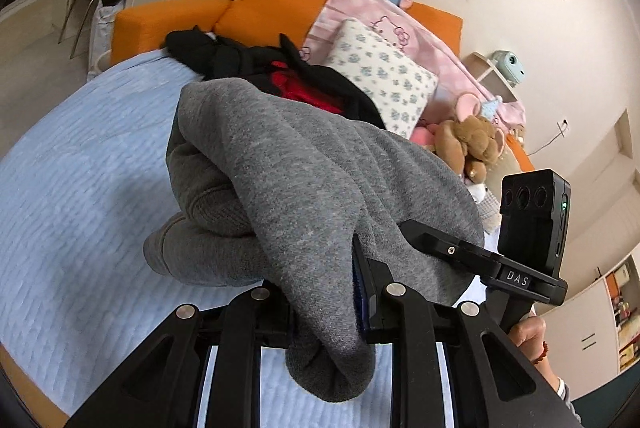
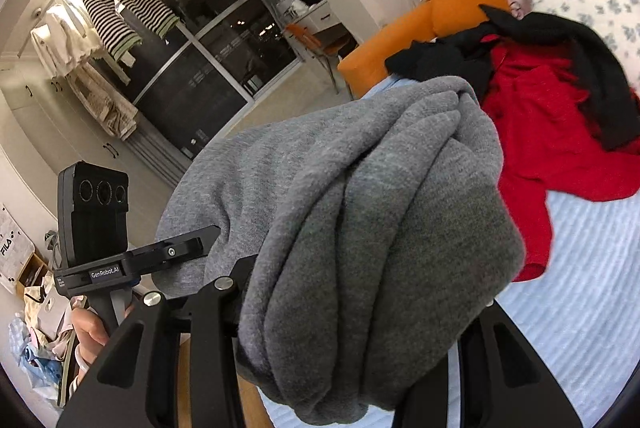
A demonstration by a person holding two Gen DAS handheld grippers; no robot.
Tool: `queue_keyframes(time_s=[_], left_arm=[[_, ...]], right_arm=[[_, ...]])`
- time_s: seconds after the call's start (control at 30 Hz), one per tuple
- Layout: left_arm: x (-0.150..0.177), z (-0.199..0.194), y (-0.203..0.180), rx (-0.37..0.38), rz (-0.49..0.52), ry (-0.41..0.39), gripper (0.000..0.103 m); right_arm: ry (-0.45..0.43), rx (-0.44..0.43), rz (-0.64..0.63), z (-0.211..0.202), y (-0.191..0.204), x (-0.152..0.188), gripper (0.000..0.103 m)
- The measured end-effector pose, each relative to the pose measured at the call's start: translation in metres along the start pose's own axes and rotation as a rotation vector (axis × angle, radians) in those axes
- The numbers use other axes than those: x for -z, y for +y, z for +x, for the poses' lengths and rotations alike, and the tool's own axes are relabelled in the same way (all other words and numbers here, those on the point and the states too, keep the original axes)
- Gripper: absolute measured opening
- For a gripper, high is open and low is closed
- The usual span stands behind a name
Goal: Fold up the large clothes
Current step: 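Lift the bundle with both grippers and flip it over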
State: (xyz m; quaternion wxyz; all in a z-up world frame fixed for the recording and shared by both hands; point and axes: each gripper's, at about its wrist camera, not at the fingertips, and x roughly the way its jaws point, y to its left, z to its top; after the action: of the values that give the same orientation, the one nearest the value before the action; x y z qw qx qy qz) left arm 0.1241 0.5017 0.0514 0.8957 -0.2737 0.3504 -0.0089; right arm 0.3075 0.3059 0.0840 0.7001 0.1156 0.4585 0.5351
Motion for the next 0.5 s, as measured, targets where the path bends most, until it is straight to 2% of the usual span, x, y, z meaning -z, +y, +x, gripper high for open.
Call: queue_keyframes(time_s=[0.13, 0.3, 0.4, 0.5], left_arm=[[0.003, -0.004, 0.016, -0.001, -0.012, -0.001, 0.026], [0.019, -0.002, 0.021, -0.019, 0.036, -0.03, 0.026], [0.046, 0.018, 0.038, -0.019, 0.023, -0.018, 0.027], [0.087, 0.043, 0.066, 0.008, -0.039, 0.004, 0.027]], right_arm=[[0.012, 0.003, -0.01, 0.016, 0.006, 0.001, 0.041], [0.013, 0.016, -0.035, 0.031, 0.0, 0.021, 0.041], [0.042, 0.038, -0.04, 0.048, -0.013, 0.045, 0.041], [0.109, 0.045, -0.009, 0.07, -0.036, 0.08, 0.041]])
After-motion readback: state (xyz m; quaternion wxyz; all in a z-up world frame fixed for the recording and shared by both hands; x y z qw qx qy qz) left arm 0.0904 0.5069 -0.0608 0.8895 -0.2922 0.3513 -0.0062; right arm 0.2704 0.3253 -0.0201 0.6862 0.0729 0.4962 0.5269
